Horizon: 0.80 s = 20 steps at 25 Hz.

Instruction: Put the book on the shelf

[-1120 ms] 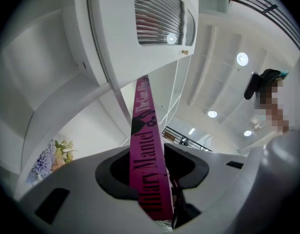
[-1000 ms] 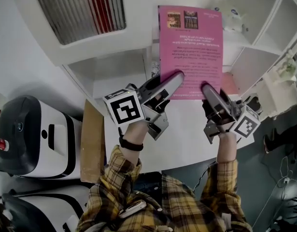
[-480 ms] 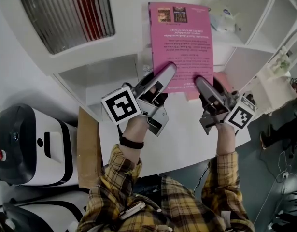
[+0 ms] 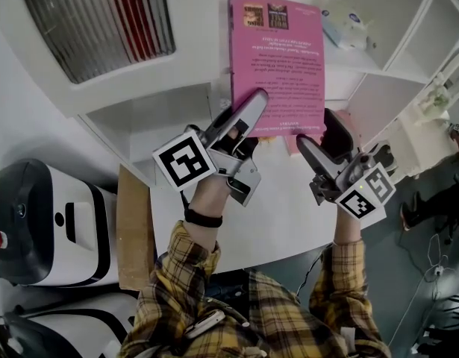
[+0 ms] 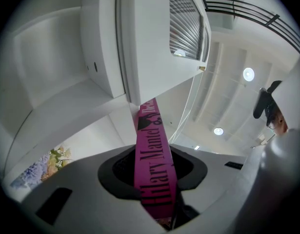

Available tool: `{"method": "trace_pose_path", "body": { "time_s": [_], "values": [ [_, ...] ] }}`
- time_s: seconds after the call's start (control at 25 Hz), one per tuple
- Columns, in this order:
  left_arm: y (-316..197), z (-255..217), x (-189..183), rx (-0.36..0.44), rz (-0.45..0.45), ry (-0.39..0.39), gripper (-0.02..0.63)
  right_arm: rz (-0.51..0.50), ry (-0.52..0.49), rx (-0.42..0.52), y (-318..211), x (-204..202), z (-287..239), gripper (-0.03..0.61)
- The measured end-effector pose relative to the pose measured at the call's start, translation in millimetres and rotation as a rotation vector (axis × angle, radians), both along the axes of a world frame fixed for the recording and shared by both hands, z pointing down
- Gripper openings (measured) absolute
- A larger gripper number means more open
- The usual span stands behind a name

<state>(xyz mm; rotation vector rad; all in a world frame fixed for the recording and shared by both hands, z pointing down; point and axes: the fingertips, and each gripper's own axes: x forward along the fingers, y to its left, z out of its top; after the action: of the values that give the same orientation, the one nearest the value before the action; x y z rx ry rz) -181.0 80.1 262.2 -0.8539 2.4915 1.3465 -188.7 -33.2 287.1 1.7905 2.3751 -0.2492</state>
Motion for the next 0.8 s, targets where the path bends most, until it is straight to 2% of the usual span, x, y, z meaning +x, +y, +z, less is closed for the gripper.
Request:
{"method": "trace_pose_path", "body": {
  "time_s": [0.24, 0.32, 0.48, 0.72, 0.8],
  "values": [
    [-0.1, -1.8, 0.1, 0.008, 0.002, -0.013, 0.15, 0.137, -0.207, 0.154, 7.4, 4.6, 15.3, 0.349],
    [-0.5, -2.6, 0.1, 0.008, 0.01, -0.011, 0.15, 0.173, -0.239, 0.172, 12.1, 3.7, 14.6, 0.35],
    [0.2, -1.6, -0.6, 0.001, 0.019, -0.001, 0.152, 0.228, -0.23, 0.149, 19.6, -0.1, 11.6, 0.348],
    [-2.0, -1.0, 0.2, 0.009, 0.038, -0.028, 0.155, 0.267, -0.216, 0.086, 14.8, -1.3, 11.3, 0.348],
    [-5.2, -2.7, -0.8, -0.016, 0.052, -0.037, 0.194, 0.268, -0.196, 0.058, 14.3, -5.3, 6.0, 0.348]
  ]
}}
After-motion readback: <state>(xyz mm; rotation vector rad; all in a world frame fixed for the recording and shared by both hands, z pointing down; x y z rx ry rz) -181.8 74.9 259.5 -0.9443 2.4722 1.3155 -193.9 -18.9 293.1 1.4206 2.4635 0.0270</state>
